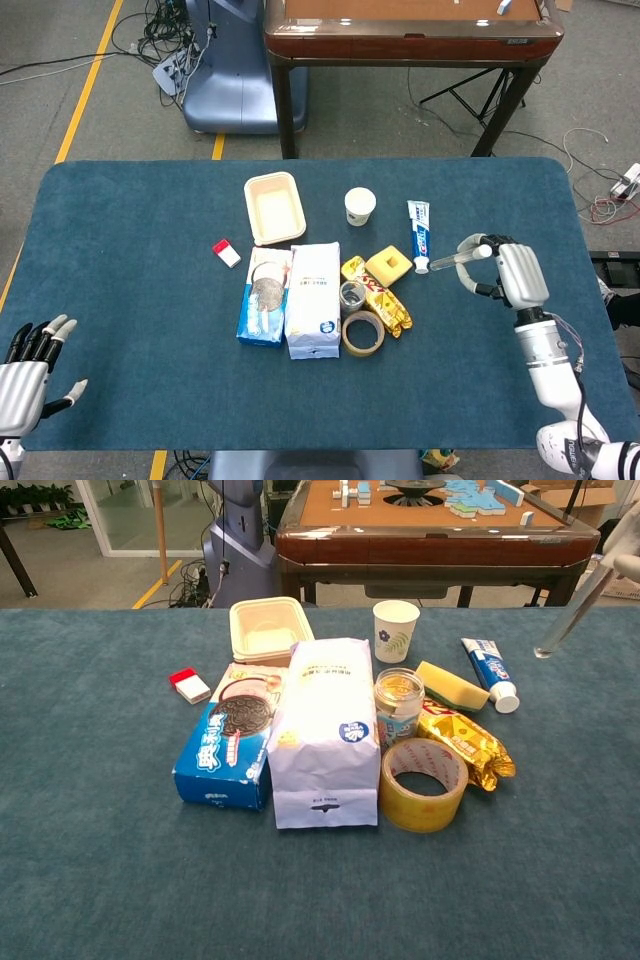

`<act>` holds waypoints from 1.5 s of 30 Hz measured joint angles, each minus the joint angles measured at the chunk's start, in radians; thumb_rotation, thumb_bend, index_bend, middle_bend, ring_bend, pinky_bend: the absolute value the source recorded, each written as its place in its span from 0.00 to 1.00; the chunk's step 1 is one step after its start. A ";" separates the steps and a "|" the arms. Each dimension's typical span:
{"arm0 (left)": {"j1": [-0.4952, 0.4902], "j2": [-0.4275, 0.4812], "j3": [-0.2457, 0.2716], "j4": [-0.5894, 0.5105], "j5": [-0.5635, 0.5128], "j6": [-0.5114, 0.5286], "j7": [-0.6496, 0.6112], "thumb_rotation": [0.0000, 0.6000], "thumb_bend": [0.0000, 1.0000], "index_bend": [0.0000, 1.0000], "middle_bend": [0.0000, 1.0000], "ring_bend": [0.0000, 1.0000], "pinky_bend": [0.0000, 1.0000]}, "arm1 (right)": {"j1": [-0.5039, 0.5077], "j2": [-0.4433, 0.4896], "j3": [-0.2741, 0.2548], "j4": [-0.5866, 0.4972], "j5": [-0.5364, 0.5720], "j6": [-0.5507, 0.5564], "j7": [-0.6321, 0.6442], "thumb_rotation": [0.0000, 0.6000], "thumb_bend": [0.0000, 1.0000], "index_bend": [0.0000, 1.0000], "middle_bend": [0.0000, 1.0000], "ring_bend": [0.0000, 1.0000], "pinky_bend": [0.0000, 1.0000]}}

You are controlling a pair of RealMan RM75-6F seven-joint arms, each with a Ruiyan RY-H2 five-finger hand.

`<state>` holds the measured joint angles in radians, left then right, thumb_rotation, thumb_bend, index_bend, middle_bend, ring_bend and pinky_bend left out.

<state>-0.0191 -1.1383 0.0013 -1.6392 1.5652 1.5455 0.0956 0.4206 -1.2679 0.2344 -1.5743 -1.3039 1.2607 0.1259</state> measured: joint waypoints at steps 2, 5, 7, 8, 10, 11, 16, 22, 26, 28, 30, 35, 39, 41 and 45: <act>0.000 0.000 0.000 0.000 -0.001 0.000 0.001 1.00 0.25 0.11 0.07 0.08 0.00 | -0.001 -0.013 -0.001 0.029 -0.015 0.029 -0.086 1.00 0.55 0.68 0.52 0.42 0.35; 0.000 -0.001 0.002 0.000 -0.001 -0.002 0.002 1.00 0.25 0.11 0.07 0.08 0.00 | -0.004 -0.038 -0.004 0.076 -0.038 0.077 -0.200 1.00 0.55 0.68 0.52 0.42 0.35; 0.000 -0.001 0.003 -0.001 0.000 -0.003 0.002 1.00 0.25 0.11 0.07 0.08 0.00 | -0.006 -0.043 -0.004 0.083 -0.036 0.086 -0.226 1.00 0.55 0.68 0.52 0.42 0.35; 0.000 -0.001 0.003 -0.001 0.000 -0.004 0.002 1.00 0.25 0.11 0.07 0.08 0.00 | -0.007 -0.042 -0.004 0.075 -0.030 0.080 -0.222 1.00 0.55 0.68 0.52 0.42 0.35; 0.001 0.000 0.003 -0.001 -0.003 -0.004 0.002 1.00 0.25 0.11 0.07 0.08 0.00 | -0.009 -0.033 0.000 0.041 -0.008 0.052 -0.178 1.00 0.55 0.68 0.52 0.42 0.35; 0.001 0.001 0.003 -0.001 -0.004 -0.004 0.000 1.00 0.25 0.11 0.07 0.08 0.00 | -0.010 -0.028 0.002 0.023 0.003 0.035 -0.146 1.00 0.55 0.68 0.52 0.42 0.35; 0.001 0.001 0.004 0.001 -0.005 -0.004 -0.002 1.00 0.25 0.11 0.07 0.08 0.00 | -0.015 0.007 0.013 -0.063 0.055 -0.065 0.090 1.00 0.55 0.68 0.52 0.42 0.35; 0.000 0.000 0.003 0.002 -0.006 -0.006 -0.001 1.00 0.25 0.11 0.07 0.08 0.00 | -0.018 0.018 0.016 -0.080 0.066 -0.110 0.200 1.00 0.55 0.68 0.53 0.42 0.35; -0.002 -0.001 0.003 0.000 -0.007 -0.009 0.001 1.00 0.25 0.11 0.07 0.08 0.00 | -0.016 0.008 0.010 -0.051 0.054 -0.081 0.086 1.00 0.55 0.68 0.52 0.42 0.35; -0.002 -0.002 0.004 0.000 -0.008 -0.012 0.002 1.00 0.25 0.11 0.07 0.08 0.00 | -0.014 -0.003 0.006 -0.027 0.046 -0.056 -0.009 1.00 0.55 0.68 0.52 0.42 0.35; -0.002 -0.003 0.005 0.000 -0.011 -0.015 0.002 1.00 0.25 0.11 0.07 0.08 0.00 | -0.011 -0.020 0.001 0.002 0.036 -0.027 -0.109 1.00 0.55 0.68 0.53 0.42 0.35; -0.002 -0.002 0.004 0.001 -0.014 -0.015 0.001 1.00 0.25 0.11 0.07 0.08 0.00 | -0.010 -0.050 -0.003 0.034 0.030 0.009 -0.228 1.00 0.55 0.68 0.52 0.42 0.35; -0.002 0.000 0.005 0.000 -0.013 -0.015 0.002 1.00 0.25 0.11 0.07 0.08 0.00 | -0.011 -0.041 0.003 -0.008 0.058 -0.036 -0.131 1.00 0.55 0.68 0.53 0.42 0.35; -0.002 -0.001 0.005 0.000 -0.013 -0.016 0.002 1.00 0.25 0.11 0.07 0.08 0.00 | -0.011 -0.031 0.007 -0.032 0.069 -0.067 -0.043 1.00 0.55 0.68 0.52 0.42 0.35; -0.003 0.000 0.005 -0.001 -0.012 -0.016 0.003 1.00 0.25 0.11 0.07 0.08 0.00 | -0.013 -0.013 0.019 -0.078 0.073 -0.132 0.193 1.00 0.55 0.68 0.52 0.42 0.35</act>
<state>-0.0219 -1.1383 0.0061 -1.6397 1.5531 1.5300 0.0989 0.4072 -1.2806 0.2529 -1.6523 -1.2312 1.1289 0.3190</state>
